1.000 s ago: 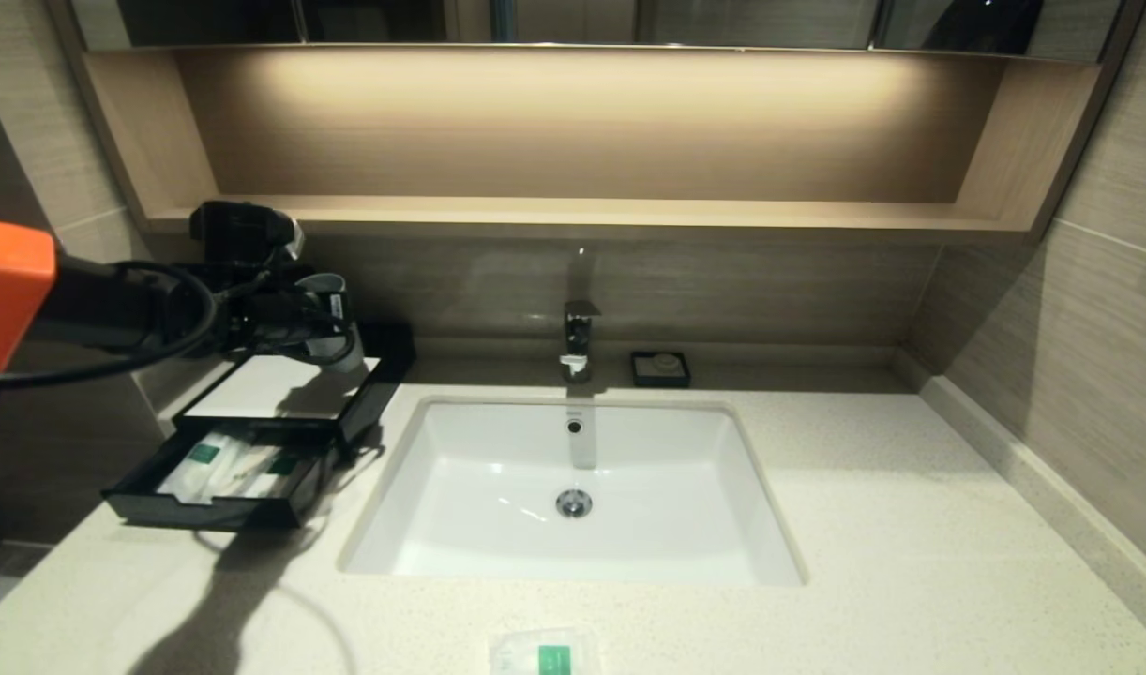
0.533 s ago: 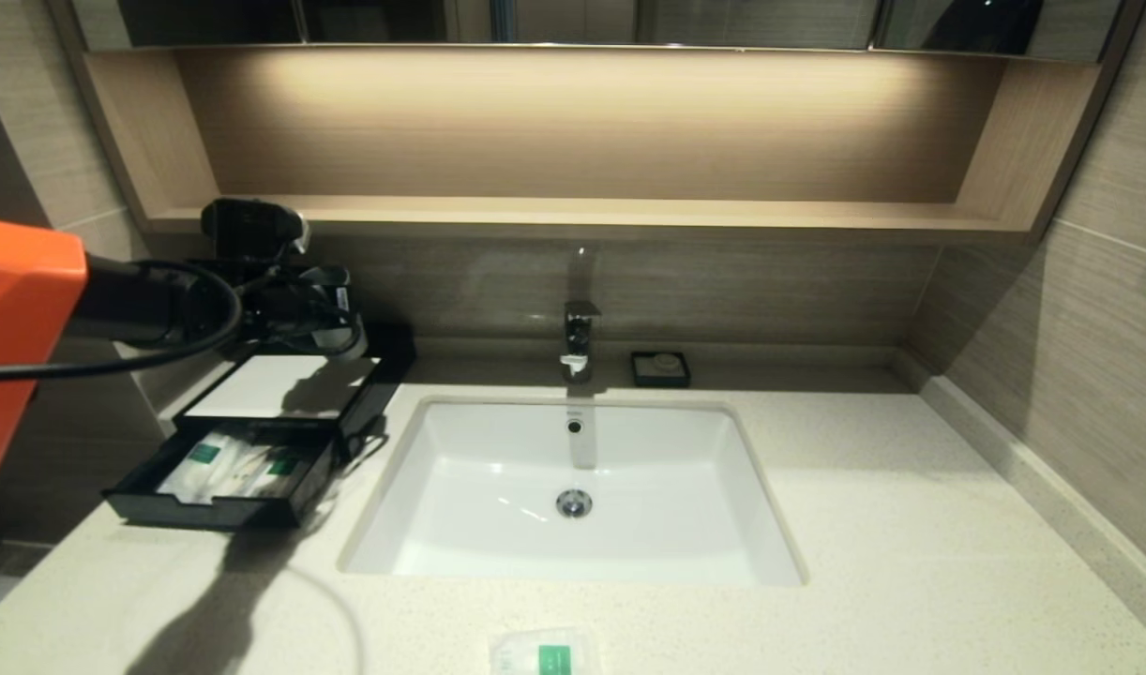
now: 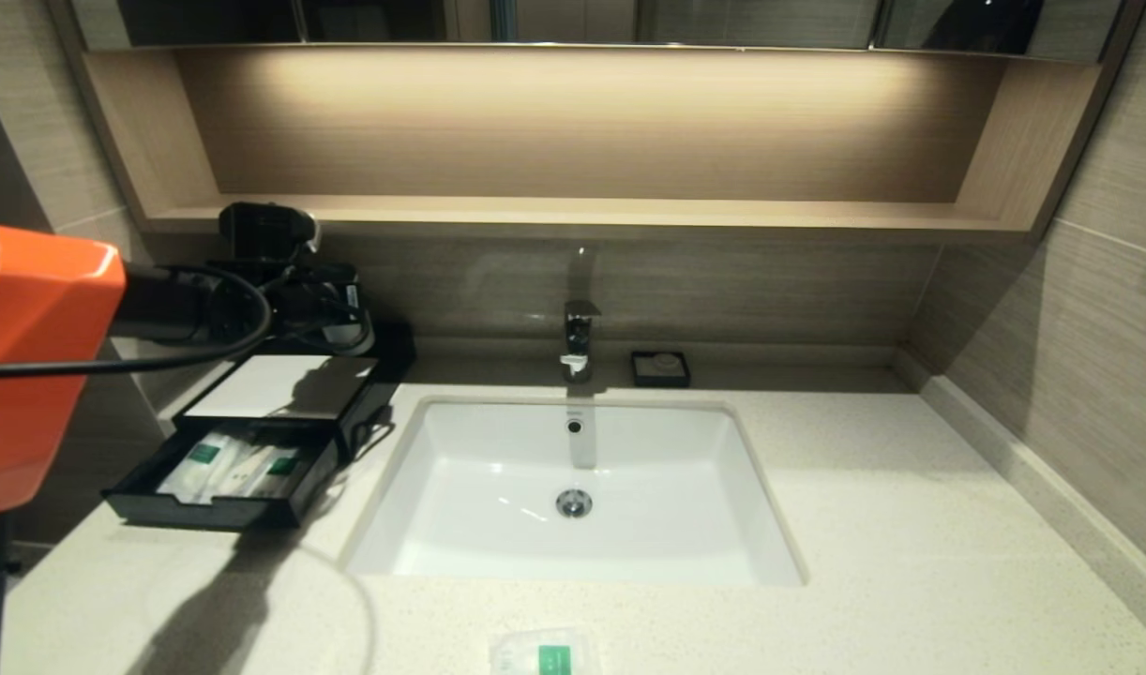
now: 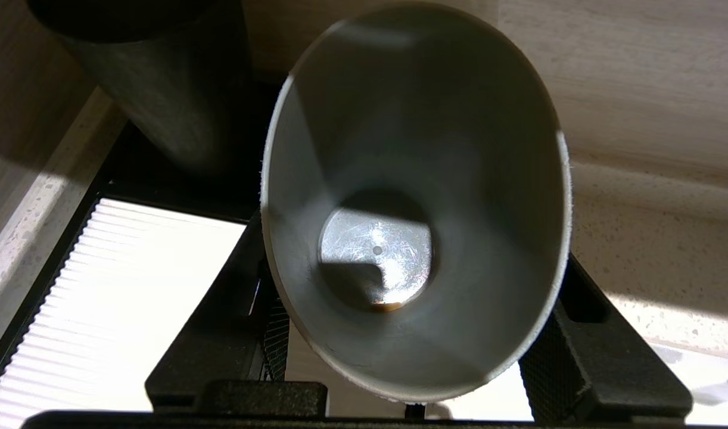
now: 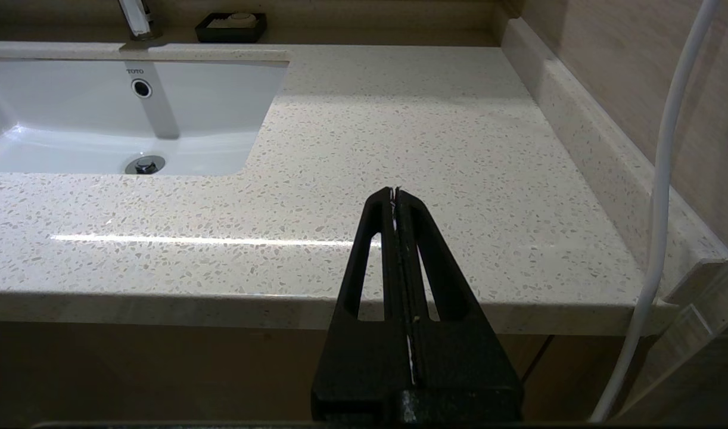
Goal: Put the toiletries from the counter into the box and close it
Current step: Place the cup on the storage box
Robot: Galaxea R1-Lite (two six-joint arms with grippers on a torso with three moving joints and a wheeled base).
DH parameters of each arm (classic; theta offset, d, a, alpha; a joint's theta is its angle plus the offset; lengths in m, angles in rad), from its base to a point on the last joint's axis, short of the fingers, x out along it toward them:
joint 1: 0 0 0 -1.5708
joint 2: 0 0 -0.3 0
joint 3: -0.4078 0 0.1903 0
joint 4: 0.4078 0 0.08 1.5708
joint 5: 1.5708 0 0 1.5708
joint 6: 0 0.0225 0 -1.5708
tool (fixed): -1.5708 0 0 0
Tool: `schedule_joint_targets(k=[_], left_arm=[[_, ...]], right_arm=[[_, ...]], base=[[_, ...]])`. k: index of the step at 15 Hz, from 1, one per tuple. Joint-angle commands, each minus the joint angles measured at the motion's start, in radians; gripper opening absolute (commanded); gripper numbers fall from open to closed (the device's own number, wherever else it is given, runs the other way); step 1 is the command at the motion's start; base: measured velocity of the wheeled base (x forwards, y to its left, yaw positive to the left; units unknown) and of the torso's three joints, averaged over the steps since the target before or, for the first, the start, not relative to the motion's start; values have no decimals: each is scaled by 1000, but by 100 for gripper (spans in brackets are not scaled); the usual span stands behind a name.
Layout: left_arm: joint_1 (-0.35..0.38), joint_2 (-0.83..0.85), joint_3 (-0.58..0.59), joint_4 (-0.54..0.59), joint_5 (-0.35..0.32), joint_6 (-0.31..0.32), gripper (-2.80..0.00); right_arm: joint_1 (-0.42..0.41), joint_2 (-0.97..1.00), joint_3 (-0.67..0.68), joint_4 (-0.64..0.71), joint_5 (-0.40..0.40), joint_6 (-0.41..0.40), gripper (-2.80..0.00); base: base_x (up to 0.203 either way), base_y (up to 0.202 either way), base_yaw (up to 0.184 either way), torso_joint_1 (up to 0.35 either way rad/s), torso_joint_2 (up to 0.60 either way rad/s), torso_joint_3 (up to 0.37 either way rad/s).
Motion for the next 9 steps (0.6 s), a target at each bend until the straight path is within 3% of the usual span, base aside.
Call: schedule_joint_targets(k=[1, 9], left_arm=[[0, 28, -27, -1, 1, 0, -280], [0, 81, -124, 58, 1, 33, -280]], right_arm=[[0, 1, 2, 0, 0, 0, -280], [0, 1, 2, 0, 1, 0, -280]], base=[[0, 0, 0, 0, 0, 0], [0, 0, 0, 0, 0, 0]])
